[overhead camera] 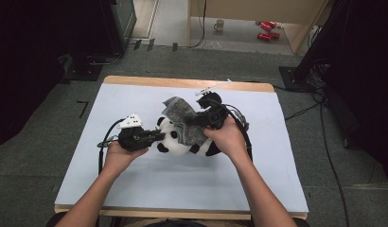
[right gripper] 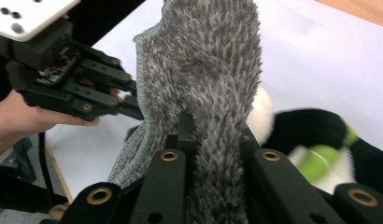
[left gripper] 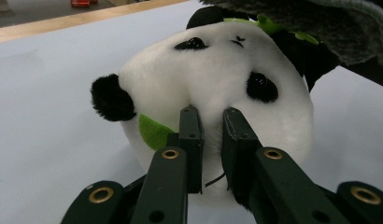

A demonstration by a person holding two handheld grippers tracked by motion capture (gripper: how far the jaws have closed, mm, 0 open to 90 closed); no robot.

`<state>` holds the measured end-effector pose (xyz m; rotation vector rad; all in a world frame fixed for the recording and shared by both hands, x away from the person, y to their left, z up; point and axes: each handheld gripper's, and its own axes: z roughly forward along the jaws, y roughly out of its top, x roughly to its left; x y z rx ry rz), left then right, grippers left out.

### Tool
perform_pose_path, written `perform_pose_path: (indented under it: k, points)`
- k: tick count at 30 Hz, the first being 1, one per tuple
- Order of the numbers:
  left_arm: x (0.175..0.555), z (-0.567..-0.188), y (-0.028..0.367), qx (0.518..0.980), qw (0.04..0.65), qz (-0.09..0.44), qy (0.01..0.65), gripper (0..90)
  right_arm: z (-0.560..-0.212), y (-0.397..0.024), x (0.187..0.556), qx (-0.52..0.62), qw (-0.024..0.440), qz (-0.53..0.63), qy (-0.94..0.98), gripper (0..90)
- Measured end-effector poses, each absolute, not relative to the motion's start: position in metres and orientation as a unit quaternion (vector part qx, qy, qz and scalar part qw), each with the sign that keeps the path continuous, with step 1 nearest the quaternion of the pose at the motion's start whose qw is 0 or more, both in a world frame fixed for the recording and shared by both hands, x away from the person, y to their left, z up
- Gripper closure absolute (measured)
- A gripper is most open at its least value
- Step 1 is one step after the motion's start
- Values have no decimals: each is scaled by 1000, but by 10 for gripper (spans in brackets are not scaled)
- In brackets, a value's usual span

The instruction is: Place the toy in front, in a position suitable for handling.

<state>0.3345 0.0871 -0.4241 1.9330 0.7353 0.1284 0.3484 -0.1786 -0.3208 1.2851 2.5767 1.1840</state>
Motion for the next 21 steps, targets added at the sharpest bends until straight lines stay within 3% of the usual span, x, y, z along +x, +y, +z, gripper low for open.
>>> perform_pose_path:
  k: [13,21]
  points:
    - [334,-423,87,804,508,57,303,802,-337,-135,348,392,12,357,847,805]
    - [334,-424,85,812,497,59,301,804,-359,-141,349,403,15,351,845,803]
